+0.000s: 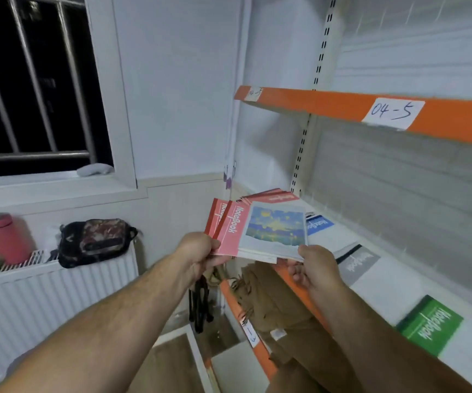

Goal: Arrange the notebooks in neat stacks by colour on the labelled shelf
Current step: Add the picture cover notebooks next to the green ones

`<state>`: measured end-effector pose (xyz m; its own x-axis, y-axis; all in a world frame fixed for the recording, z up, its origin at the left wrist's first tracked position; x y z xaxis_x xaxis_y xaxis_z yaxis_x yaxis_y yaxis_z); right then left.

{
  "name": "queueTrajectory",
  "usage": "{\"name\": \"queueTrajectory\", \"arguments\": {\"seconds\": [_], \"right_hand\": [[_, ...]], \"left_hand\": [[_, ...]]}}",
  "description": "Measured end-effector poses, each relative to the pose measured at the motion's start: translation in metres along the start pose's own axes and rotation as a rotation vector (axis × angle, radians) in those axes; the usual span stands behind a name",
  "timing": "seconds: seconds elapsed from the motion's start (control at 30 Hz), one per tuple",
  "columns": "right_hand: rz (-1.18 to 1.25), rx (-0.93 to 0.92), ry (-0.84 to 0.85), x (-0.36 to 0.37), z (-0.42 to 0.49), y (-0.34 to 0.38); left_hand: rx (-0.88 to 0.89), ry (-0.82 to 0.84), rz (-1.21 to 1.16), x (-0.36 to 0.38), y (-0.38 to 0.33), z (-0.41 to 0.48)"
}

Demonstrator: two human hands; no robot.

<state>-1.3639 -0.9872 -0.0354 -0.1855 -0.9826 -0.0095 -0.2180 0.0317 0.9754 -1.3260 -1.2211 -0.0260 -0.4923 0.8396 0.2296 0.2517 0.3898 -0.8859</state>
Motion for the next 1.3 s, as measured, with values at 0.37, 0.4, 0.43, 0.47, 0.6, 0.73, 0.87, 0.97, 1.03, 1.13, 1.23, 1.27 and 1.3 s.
{"name": "queueTrajectory", "arguments": {"seconds": [0.37, 0.4, 0.43, 0.47, 0.6, 0.73, 0.87, 0.97, 1.03, 1.13, 1.23, 1.27, 1.3], "right_hand": [[0.030, -0.009, -0.212, 0.007, 0.097, 0.021], [0.040, 0.000, -0.240, 0.008, 0.103, 0.021], [0.047, 0.008, -0.267, 0.009, 0.109, 0.023], [0.049, 0.012, -0.297, 0.011, 0.114, 0.025], [0.060, -0.027, -0.412, 0.020, 0.131, 0.037], [0.039, -0.044, -0.490, 0.031, 0.142, 0.042], [0.043, -0.019, -0.567, 0.037, 0.146, 0.040], [0.051, -0.011, -0.597, 0.042, 0.146, 0.038], [0.050, -0.004, -0.605, 0.046, 0.145, 0.035], [0.032, -0.008, -0.621, 0.050, 0.143, 0.034], [0.045, -0.002, -0.632, 0.052, 0.143, 0.031], [0.053, 0.000, -0.635, 0.054, 0.142, 0.030], [0.063, 0.000, -0.637, 0.055, 0.141, 0.028]], "left_hand": [[0.011, 0.176, 0.231, 0.084, -0.044, 0.137], [0.022, 0.197, 0.258, 0.093, -0.049, 0.150], [0.031, 0.217, 0.282, 0.100, -0.054, 0.163], [0.035, 0.237, 0.307, 0.108, -0.058, 0.176], [0.037, 0.355, 0.398, 0.137, -0.074, 0.221], [0.177, 0.380, 0.675, 0.157, -0.084, 0.262], [0.548, 0.340, 1.073, 0.169, -0.097, 0.282], [0.661, 0.392, 1.219, 0.173, -0.100, 0.288], [0.674, 0.433, 1.290, 0.174, -0.097, 0.293], [0.687, 0.469, 1.334, 0.174, -0.095, 0.299], [0.710, 0.467, 1.356, 0.173, -0.092, 0.304], [0.729, 0.448, 1.359, 0.172, -0.093, 0.303], [0.771, 0.417, 1.370, 0.171, -0.095, 0.301]]}}
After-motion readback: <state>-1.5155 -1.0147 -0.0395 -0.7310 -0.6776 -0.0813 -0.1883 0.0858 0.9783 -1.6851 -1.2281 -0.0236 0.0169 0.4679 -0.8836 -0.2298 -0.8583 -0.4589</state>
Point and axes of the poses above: each hand's wrist, its own z-axis towards the middle knuckle, its own x-axis out of the palm, y = z × x, the point moved 6 cm from there along z, towards the middle knuckle, and after that the axes turned 6 degrees about -y, right-handed, at the moved point
